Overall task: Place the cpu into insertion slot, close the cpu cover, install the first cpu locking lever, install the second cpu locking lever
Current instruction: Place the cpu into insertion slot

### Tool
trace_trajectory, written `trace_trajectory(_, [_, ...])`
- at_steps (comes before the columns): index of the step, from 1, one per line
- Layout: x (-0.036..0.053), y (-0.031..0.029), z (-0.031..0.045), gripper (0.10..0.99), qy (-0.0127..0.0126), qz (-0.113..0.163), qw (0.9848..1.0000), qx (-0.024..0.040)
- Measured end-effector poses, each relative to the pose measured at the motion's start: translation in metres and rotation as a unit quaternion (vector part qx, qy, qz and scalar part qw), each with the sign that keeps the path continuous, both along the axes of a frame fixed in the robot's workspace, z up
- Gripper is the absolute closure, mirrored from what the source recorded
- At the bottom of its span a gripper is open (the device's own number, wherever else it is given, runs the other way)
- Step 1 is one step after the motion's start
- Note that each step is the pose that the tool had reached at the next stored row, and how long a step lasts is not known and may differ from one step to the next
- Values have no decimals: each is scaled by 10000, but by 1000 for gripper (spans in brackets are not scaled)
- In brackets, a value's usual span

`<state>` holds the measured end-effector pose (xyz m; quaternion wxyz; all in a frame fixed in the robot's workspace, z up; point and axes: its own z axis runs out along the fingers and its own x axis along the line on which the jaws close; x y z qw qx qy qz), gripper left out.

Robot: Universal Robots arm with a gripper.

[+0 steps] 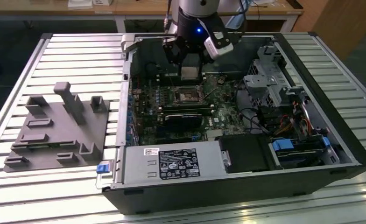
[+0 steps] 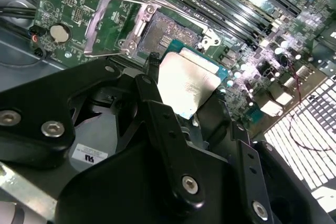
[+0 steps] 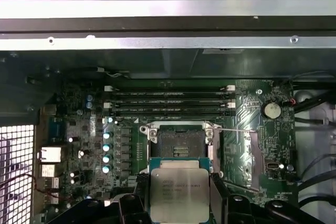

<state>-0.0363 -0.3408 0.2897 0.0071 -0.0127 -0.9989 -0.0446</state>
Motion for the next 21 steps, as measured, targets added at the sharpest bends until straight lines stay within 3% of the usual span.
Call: trace_trajectory(21, [45,91,-366,545,0,0,10000,-4])
